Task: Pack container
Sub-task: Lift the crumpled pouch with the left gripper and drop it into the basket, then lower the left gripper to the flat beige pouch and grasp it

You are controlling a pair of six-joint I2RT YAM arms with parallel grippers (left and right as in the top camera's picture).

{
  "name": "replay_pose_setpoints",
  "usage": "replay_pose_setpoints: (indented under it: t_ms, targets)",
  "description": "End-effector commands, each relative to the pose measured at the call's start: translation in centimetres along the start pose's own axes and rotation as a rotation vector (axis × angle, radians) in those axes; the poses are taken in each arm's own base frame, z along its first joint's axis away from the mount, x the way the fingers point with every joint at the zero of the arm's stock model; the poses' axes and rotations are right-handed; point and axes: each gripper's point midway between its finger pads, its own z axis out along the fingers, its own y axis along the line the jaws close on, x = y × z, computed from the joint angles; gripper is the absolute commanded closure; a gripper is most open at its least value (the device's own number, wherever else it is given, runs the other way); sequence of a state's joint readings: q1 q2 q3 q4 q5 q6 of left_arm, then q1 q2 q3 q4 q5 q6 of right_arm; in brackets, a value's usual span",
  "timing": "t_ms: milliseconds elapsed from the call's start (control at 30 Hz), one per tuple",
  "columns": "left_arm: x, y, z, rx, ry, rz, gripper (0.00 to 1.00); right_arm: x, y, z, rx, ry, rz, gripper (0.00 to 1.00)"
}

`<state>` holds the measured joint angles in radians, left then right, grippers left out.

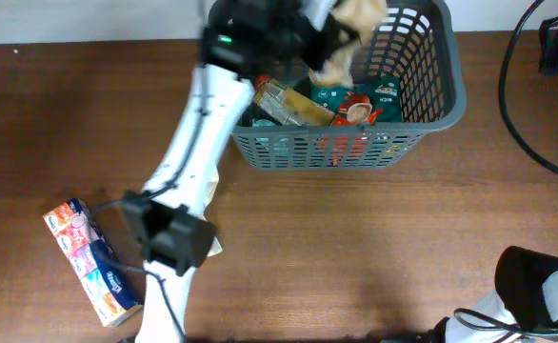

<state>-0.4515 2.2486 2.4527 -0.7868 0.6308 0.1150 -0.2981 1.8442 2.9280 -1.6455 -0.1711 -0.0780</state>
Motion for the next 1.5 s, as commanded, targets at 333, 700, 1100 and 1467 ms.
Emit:
replay_pose_setpoints:
  t_ms: [333, 700, 1100, 1467]
  targets:
    - [10.3, 5.5, 5.7, -0.122, 0.266, -0.017, 0.01, -0.3, 0.2, -1.0, -0.006, -0.026, 0.006, 0.01]
    - [-1.2, 7.5, -19.6, -0.66, 0.116, -0.051, 0.0, -0.5, 0.1, -0.5, -0.005, -0.026, 0.006, 0.01]
    - [12.7, 8.7, -25.4, -0.9, 0.556, -0.521, 0.01, 0.6, -0.1, 1.9, -0.021, 0.047, 0.02, 0.01]
    - [28.6, 6.9, -24.2, -0.913, 1.058, -0.745, 0.01, 0.7, -0.4, 2.0, -0.015, 0.051, 0.025, 0.01]
